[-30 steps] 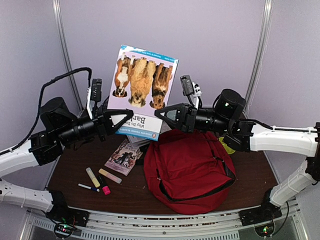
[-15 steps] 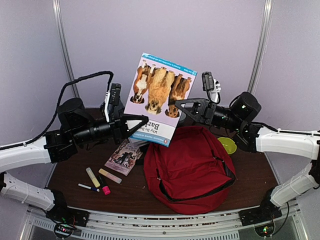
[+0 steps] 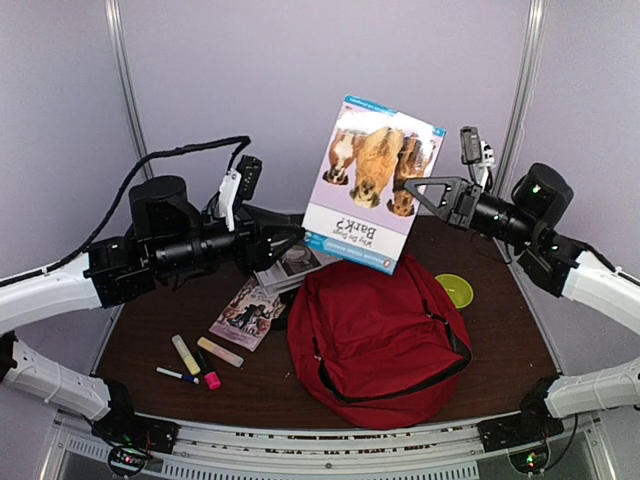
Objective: Pack the student bag
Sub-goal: Pass from the left arm to the right, then pick up the largest pocket of the bag from the student bag.
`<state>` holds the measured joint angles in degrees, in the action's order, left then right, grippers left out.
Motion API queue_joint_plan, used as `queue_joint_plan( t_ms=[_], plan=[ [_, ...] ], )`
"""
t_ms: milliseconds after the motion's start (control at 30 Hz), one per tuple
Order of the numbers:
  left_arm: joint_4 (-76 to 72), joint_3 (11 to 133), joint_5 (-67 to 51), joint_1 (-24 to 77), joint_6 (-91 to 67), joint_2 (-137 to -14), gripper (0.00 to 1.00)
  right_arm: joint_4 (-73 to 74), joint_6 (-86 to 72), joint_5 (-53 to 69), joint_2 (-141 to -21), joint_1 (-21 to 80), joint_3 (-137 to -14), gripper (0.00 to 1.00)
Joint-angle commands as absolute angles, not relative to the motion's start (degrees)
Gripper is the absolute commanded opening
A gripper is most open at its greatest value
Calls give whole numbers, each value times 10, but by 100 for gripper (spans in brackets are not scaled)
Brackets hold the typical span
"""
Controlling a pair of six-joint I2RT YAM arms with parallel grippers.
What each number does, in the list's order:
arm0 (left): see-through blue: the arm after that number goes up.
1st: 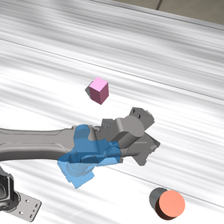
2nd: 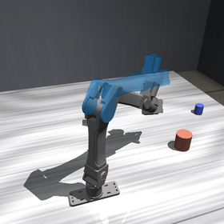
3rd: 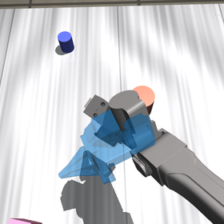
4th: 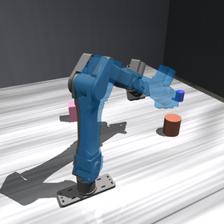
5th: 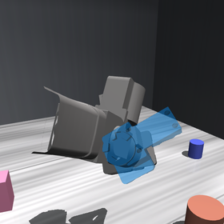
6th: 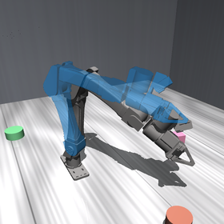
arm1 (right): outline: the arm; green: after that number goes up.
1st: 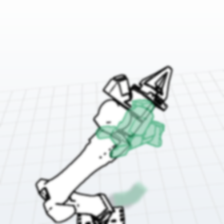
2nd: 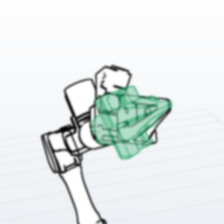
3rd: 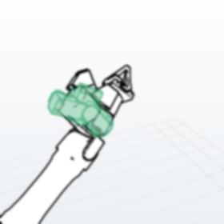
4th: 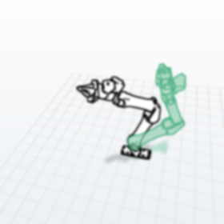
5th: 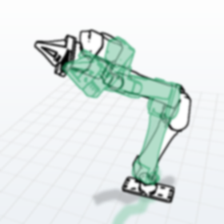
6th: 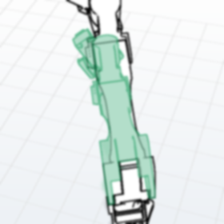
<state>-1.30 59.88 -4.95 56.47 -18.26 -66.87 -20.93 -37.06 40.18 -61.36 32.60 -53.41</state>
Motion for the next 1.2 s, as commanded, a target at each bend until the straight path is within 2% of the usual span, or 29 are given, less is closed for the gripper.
queue_joint_plan(
  t_ms=[0, 67, 333, 500, 667, 700, 733, 767, 900, 1033, 1100, 1167],
  plan=[
    [189, 681, 62, 589, -99, -754, 45, 140, -251, 275, -576, 205, -604, 0],
    [192, 708, 19, 618, -58, -809, 45, 169, -249, 266, -556, 158, -588, 0],
    [209, 874, -154, 696, 90, -1065, 67, 183, -250, 211, -520, 139, -559, 0],
    [322, 1018, -134, 742, 167, -1180, 71, 189, -240, 201, -511, 138, -552, 0],
    [364, 1049, -117, 758, 200, -1215, 75, 192, -232, 203, -514, 138, -550, 0],
    [367, 1048, -129, 758, 210, -1212, 86, 191, -233, 205, -515, 138, -550, 0],
    [373, 1046, -145, 758, 223, -1207, 94, 191, -232, 207, -516, 138, -550, 0],
    [379, 1045, -159, 758, 235, -1201, 97, 190, -232, 209, -517, 138, -550, 0],
    [396, 1050, -161, 763, 259, -1196, 98, 194, -233, 218, -516, 138, -551, 0],
    [403, 1089, -38, 768, 245, -1245, 95, 198, -233, 216, -505, 138, -546, 0],
    [397, 1094, 28, 768, 239, -1260, 90, 200, -234, 217, -500, 138, -546, 0],
    [396, 1094, 66, 767, 227, -1262, 79, 208, -233, 223, -496, 138, -548, 0]
  ],
)
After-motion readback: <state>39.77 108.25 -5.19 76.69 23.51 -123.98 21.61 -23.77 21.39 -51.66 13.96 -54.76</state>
